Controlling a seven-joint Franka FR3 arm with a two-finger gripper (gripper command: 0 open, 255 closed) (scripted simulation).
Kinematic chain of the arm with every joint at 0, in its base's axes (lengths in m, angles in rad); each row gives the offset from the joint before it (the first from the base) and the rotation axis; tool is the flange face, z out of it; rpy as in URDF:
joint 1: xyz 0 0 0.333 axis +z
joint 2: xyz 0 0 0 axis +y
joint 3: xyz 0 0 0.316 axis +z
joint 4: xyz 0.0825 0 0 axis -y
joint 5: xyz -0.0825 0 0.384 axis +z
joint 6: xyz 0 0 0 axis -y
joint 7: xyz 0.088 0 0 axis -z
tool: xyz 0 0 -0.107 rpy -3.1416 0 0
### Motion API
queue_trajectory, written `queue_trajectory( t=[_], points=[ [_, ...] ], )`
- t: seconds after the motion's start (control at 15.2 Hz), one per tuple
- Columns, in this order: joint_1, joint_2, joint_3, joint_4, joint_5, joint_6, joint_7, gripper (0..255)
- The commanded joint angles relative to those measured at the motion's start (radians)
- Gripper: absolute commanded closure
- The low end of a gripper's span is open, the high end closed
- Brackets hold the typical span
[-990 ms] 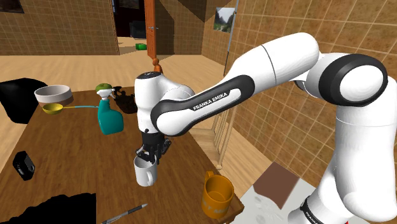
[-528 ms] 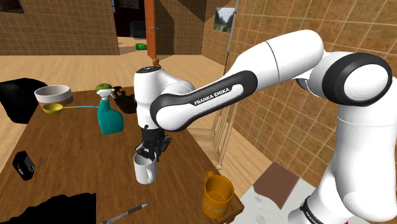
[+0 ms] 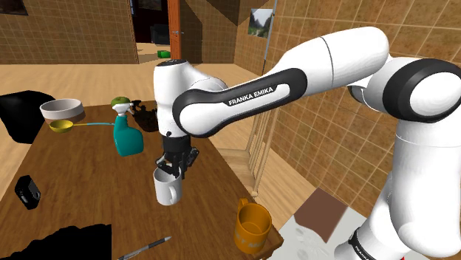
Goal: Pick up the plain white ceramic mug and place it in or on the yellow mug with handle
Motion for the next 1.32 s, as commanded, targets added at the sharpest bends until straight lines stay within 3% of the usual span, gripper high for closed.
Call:
queue_trajectory(
  t=[0.0,1.25],
  points=[
    [-0.001,-0.009,0.002,0.019,0.005,-0.027,-0.003,255],
    [0.008,-0.039,0.012,0.235,0.022,-0.270,-0.012,255]
  ],
)
